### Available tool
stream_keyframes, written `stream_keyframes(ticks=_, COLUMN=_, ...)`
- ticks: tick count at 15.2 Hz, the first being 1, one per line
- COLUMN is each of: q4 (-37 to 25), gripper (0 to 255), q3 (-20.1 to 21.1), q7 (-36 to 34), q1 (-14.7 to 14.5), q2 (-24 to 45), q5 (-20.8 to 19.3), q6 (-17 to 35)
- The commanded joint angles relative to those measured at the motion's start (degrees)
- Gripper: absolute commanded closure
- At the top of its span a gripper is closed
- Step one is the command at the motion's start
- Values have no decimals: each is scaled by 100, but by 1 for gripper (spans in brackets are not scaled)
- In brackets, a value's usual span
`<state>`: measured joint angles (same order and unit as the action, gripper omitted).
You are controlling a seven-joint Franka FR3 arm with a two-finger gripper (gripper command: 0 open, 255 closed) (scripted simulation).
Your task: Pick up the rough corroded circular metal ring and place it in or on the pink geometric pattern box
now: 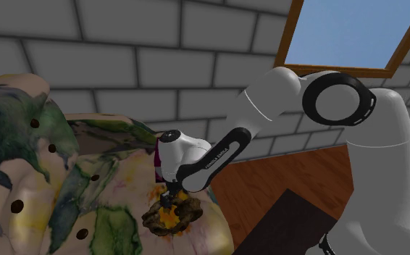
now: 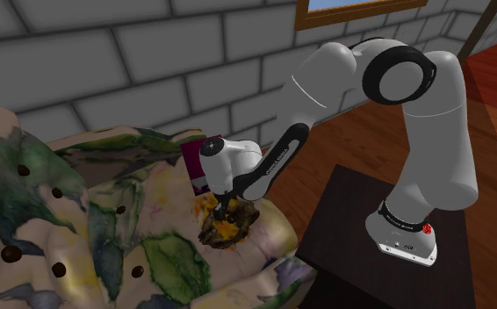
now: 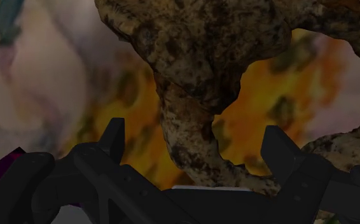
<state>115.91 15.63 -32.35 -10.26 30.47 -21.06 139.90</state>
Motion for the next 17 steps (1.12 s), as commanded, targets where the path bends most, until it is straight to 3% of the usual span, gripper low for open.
stream_keyframes(ticks=1, q4=-30, gripper=0, q3=-49, q7=-35, q1=-22, q2=134, q5=-62, q6=102)
stream_keyframes(ticks=10, q4=-40, gripper=0, q3=-87, q7=-65, q1=-41, q2=228, q5=-109, q6=185)
stream_keyframes(ticks=11, q4=-40, gripper=255, q3=-87, q7=-65, q1=-41, q2=228, q5=-109, q6=185)
stream_keyframes(ticks=17, q4=-40, gripper=255, q3=-87, q7=-65, q1=-41, q2=227, q5=-108, q6=184)
